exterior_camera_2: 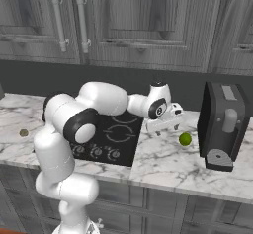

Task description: Put the lime and garlic in the pan. Then turn on the rear left burner and set the heat to medium.

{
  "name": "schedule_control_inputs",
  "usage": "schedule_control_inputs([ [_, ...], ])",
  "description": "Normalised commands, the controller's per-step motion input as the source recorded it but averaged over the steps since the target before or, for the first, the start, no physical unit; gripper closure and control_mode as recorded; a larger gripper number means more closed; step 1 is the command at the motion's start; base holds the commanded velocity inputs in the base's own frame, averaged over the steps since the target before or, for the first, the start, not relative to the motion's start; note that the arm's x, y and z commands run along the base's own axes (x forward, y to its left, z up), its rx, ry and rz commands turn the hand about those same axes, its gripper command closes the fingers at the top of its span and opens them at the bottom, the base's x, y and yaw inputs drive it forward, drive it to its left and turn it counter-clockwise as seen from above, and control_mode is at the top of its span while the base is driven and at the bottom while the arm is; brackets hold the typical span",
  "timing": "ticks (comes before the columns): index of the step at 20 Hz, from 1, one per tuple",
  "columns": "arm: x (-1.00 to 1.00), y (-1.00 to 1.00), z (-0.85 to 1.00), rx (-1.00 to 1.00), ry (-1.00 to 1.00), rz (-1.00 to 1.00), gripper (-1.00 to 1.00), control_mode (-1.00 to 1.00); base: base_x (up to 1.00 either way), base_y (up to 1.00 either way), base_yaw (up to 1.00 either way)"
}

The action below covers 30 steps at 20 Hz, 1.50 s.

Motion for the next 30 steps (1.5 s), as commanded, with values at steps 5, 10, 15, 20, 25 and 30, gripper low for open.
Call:
schedule_control_inputs([
  [5, 0.26, -0.14, -0.21, 0.0, -0.04, -0.1, -1.0, -1.0, 0.0, 0.0, 0.0],
  [10, 0.34, -0.19, -0.15, 0.0, -0.01, -0.11, -1.0, -1.0, 0.0, 0.0, 0.0],
  [15, 0.29, -0.24, -0.03, 0.0, -0.02, -0.08, -1.0, -1.0, 0.0, 0.0, 0.0],
  [20, 0.06, -0.34, -0.04, 0.0, -0.02, -0.04, -1.0, -1.0, 0.0, 0.0, 0.0],
  [25, 0.0, -0.22, -0.03, 0.0, 0.0, 0.0, -1.0, -1.0, 0.0, 0.0, 0.0],
  [30, 0.0, -0.03, -0.09, 0.0, 0.0, 0.0, -1.0, -1.0, 0.0, 0.0, 0.0],
])
